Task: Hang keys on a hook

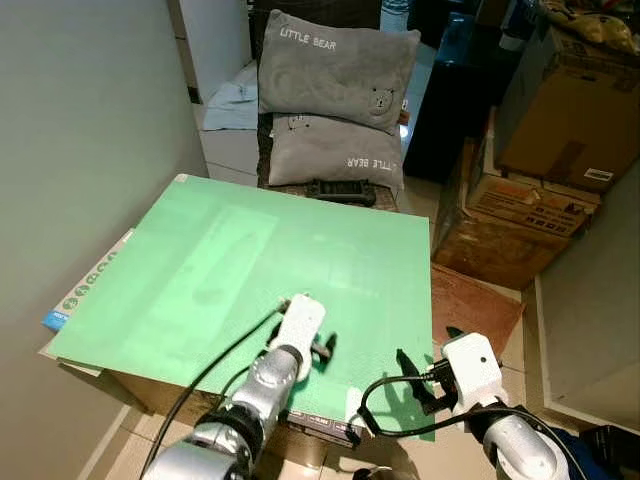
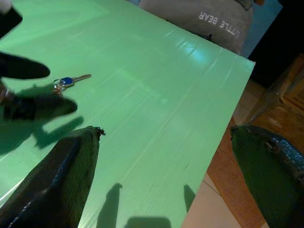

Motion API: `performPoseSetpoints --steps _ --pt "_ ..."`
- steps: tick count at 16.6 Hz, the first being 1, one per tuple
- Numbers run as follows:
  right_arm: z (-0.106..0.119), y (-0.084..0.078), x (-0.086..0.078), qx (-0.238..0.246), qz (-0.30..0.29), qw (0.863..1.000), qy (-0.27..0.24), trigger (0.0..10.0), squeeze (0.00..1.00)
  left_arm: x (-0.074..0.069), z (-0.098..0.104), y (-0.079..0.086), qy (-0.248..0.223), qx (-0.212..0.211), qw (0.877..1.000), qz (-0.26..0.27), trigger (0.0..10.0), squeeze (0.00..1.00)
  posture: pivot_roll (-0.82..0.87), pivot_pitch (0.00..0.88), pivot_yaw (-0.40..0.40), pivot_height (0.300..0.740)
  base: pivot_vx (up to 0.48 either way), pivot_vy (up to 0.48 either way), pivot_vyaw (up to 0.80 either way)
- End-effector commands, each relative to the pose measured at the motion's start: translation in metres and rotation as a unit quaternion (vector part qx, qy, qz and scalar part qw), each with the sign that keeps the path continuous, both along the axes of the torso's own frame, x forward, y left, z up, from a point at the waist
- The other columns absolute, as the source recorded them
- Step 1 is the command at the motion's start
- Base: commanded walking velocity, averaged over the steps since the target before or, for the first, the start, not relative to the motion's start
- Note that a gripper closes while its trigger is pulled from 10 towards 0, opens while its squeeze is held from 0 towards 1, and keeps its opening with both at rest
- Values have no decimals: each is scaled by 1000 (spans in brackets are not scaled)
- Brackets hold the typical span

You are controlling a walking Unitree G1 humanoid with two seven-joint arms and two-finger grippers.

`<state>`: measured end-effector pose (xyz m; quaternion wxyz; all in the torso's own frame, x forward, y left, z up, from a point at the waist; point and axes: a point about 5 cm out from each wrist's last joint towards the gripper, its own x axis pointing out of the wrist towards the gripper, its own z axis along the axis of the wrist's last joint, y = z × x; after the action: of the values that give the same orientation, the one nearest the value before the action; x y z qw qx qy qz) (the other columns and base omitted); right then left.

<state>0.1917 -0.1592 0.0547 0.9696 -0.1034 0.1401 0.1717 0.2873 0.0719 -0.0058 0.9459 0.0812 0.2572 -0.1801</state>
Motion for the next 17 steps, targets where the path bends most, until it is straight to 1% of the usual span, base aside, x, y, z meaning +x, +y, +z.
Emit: performPoseSetpoints --steps 1,3,5,7,8,11,13,15,17 --pt "3 0 -2 -4 5 1000 0 10000 0 1 -1 0 10 -4 1000 16 10000 0 -223 90 -24 740 0 0 0" --pt "3 0 -2 -3 5 1000 1 10000 0 0 -1 0 12 -1 1000 15 10000 0 -224 92 -22 740 0 0 0" --pt "2 0 -4 -4 5 1000 5 10000 0 -4 -7 2 32 2 999 20 10000 0 -226 97 -22 740 0 0 0" --pt "2 0 -4 -4 5 1000 7 10000 0 -7 -9 -2 53 -10 998 15 10000 0 -227 106 -22 740 0 0 0" --pt "2 -1 -4 -5 6 1000 8 10000 0 -8 -10 -5 62 -25 998 18 10000 0 -226 110 -22 740 0 0 0" --pt "2 -1 -3 -6 7 1000 9 10000 0 -7 -8 -7 63 -28 997 27 10000 0 -228 114 -25 740 0 0 0" --pt "2 -2 -4 -8 8 1000 11 10000 0 -3 -5 -8 60 -38 997 41 10000 0 -233 121 -27 740 0 0 0" --pt "2 -2 -6 -9 10 1000 13 10000 0 0 -3 -5 56 -32 996 55 10000 0 -236 124 -27 740 0 0 0" --pt "2 -2 -7 -9 10 1000 15 10000 0 1 -3 -1 59 -36 995 74 10000 0 -237 127 -27 740 0 0 0"
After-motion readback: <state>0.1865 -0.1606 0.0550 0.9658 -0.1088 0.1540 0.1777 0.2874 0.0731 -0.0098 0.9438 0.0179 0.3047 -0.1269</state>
